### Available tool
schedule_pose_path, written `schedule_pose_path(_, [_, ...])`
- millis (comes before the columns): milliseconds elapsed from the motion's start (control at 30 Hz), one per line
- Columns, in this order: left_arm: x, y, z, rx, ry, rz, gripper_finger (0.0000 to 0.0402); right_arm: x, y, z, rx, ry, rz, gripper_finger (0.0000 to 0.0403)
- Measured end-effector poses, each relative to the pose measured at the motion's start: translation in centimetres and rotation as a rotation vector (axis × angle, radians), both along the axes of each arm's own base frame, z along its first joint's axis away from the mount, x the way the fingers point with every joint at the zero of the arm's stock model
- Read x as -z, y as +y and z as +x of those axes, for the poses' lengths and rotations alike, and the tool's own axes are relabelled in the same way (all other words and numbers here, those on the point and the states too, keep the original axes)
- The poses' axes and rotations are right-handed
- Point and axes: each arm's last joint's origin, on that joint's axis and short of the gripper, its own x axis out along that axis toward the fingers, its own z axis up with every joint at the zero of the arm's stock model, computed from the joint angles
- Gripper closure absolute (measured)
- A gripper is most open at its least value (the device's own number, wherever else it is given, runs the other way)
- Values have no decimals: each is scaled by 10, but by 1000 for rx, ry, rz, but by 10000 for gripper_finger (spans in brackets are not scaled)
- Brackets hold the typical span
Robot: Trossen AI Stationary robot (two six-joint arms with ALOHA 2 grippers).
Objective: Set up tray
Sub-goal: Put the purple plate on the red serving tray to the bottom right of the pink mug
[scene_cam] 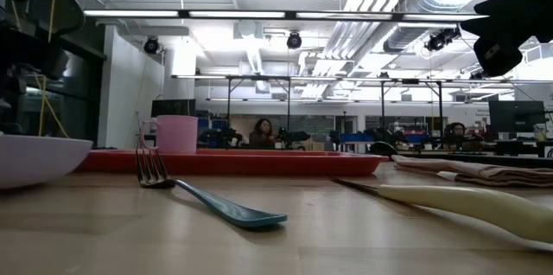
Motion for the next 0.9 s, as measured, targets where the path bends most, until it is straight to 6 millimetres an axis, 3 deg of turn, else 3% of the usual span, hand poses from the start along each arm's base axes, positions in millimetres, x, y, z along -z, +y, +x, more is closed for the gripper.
schedule_pose_path(400, [-18,6,-9,-160,-95,-106,391,0,0,0,0,0,0,315])
schedule_pose_path(900, [-82,6,-12,-168,-83,-165,391,1,0,0,0,6,-7,316])
